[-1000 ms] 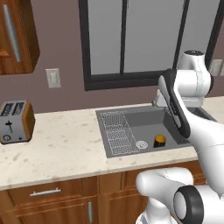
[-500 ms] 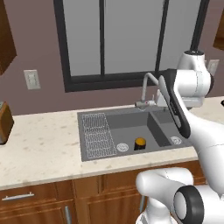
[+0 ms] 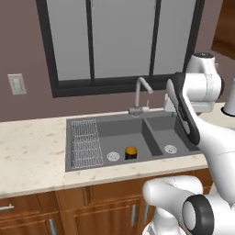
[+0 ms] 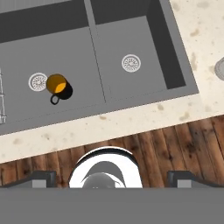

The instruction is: Move any existing items from the left basin to the right basin for drying. Then move the glass cup from the counter to the left basin of the sink for washing.

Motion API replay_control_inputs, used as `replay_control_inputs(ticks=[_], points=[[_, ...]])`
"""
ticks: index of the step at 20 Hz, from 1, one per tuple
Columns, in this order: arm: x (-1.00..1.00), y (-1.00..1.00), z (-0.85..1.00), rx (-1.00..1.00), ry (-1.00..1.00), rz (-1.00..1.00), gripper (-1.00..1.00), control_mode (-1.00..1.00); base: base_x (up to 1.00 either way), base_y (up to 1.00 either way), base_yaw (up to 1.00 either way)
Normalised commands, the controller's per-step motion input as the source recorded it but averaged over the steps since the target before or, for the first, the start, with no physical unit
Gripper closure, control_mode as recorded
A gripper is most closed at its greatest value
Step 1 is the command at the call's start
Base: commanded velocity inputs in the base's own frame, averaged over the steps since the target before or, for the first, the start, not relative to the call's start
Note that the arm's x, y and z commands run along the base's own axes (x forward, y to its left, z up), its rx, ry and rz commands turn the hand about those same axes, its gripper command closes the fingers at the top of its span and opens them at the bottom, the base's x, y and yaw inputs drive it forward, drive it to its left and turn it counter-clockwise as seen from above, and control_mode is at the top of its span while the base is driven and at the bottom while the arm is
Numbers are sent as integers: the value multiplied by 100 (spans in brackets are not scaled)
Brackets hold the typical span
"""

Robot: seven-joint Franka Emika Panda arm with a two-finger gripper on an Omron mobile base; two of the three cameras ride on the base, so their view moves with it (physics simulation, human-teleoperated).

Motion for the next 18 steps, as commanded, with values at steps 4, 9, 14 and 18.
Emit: replay_control_inputs(ticks=[4, 9, 14, 18], points=[[0, 0, 0, 0, 0, 0, -100, 100, 7, -38, 2], [0, 0, 0, 0, 0, 0, -100, 100, 7, -39, 2], [0, 0, 0, 0, 0, 0, -100, 100, 17, -33, 2], [0, 0, 0, 0, 0, 0, -100, 100, 31, -13, 0]])
